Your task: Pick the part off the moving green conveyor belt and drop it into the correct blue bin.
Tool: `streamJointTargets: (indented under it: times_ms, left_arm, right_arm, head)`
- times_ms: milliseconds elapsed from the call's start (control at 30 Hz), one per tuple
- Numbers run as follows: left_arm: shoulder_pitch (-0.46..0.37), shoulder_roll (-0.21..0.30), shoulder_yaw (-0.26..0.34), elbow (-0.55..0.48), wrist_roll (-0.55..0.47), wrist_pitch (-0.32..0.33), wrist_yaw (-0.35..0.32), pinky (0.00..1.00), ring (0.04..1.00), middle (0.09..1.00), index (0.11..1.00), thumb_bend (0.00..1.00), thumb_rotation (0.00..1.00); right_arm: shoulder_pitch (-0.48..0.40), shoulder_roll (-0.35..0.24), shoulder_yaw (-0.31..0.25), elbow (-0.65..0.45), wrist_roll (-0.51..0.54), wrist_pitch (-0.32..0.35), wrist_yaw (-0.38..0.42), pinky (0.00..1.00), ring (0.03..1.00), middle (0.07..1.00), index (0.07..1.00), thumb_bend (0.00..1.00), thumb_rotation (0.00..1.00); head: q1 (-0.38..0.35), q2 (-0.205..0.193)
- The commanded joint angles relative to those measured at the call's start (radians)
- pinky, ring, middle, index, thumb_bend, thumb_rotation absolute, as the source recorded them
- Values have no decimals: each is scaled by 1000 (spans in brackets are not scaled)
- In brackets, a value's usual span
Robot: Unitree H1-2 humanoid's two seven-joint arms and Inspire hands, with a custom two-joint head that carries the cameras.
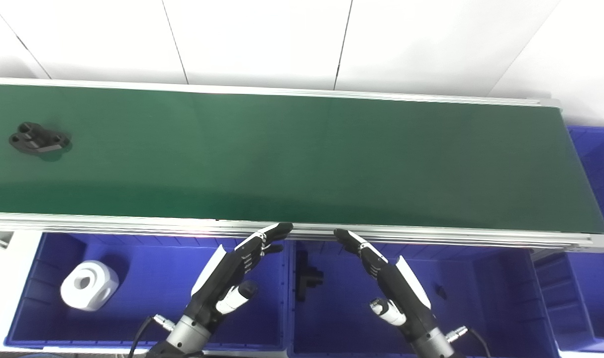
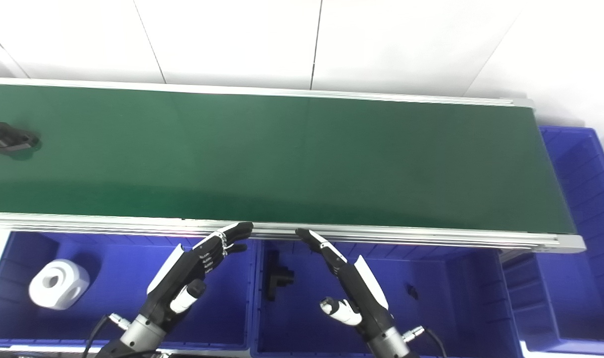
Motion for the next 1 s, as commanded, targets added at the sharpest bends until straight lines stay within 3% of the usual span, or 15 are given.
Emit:
streamJointTargets:
  times_ms: [0,967]
  left_arm:
    - [-1,4,-1,-18,-10,-33,-12,849,904,898,844,876,941]
    - [-3,5,1,-12,-14,-30,-21,857,906,902,847,872,937]
  right_arm:
    - [-5,0,2,-11,15,-58,-3,919,927,920,901,890,966]
    - [-8,2,6,0,22,-57,-4,906,921,918,900,892,960]
  head:
    - [1,1]
    - [-1,-3]
